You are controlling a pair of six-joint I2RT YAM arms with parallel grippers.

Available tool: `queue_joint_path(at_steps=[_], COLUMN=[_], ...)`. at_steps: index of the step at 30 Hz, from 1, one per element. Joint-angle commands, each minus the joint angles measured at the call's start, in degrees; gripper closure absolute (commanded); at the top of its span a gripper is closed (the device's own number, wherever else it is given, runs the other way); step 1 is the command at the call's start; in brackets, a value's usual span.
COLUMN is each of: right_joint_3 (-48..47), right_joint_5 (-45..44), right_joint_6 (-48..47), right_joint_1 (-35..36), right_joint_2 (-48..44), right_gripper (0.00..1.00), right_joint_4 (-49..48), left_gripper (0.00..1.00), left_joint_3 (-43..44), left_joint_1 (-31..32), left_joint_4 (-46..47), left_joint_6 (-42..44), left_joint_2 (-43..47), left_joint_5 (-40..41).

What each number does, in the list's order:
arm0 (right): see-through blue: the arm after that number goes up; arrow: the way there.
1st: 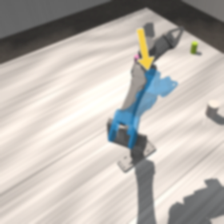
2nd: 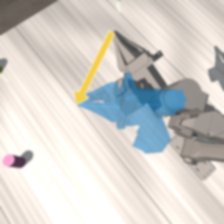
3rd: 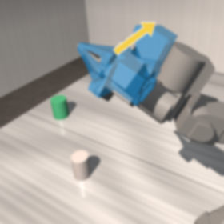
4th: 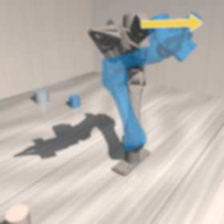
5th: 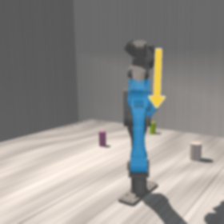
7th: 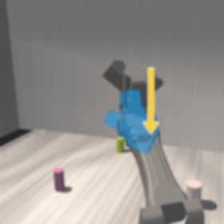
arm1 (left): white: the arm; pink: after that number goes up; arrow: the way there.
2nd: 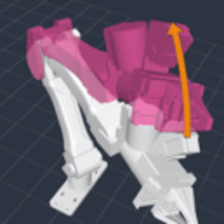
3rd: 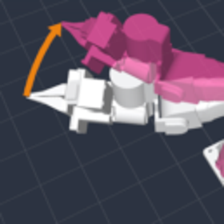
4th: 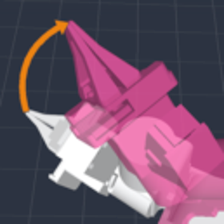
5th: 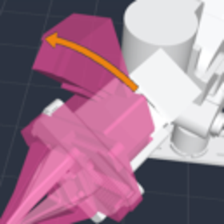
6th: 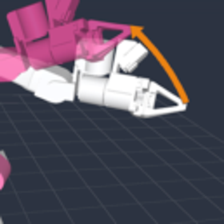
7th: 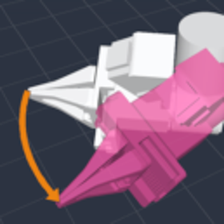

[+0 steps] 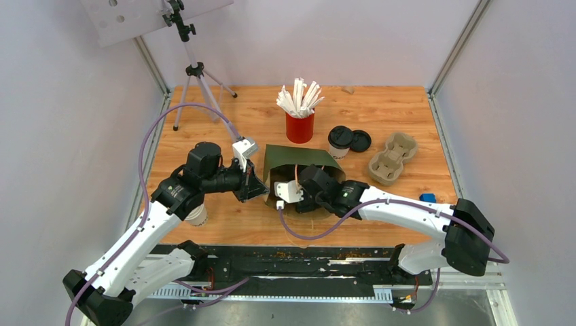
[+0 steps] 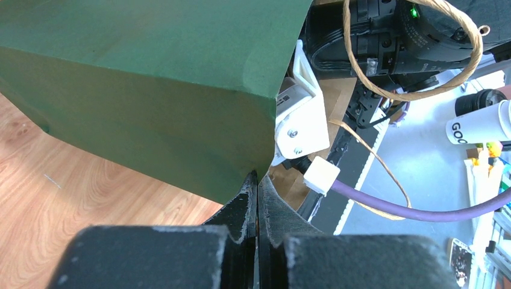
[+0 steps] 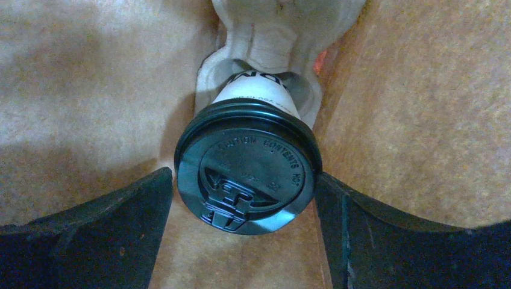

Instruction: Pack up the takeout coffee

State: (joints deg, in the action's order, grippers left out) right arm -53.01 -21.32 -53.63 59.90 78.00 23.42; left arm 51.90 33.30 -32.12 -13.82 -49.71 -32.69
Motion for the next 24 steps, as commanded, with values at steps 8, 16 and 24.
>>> queue_joint_path(at_steps=[8, 16, 24], right_joint_3=[-4.14, -5.84, -7.85], right_joint_5=[3.27, 3.71, 4.91], right_joint_6=[0.23, 0.17, 0.48], right_joint_1=[-0.22, -0.22, -0.14], right_joint_2=[-2.5, -3.28, -3.93], right_gripper=[0.09, 0.1, 0.15], right_joint_4=[4.97, 5.4, 8.1], left_gripper=[1.0, 1.0, 1.0], left_joint_3=[1.52, 1.71, 1.7], left_joint_1=[0.23, 0.26, 0.25], left_joint_4=[1.71, 1.24, 1.09], left_joint_6=[-0.38, -0.11, 0.07], left_joint_2=[-0.6, -0.61, -0.91], left_joint_5=[-0.84, -0.66, -0.69])
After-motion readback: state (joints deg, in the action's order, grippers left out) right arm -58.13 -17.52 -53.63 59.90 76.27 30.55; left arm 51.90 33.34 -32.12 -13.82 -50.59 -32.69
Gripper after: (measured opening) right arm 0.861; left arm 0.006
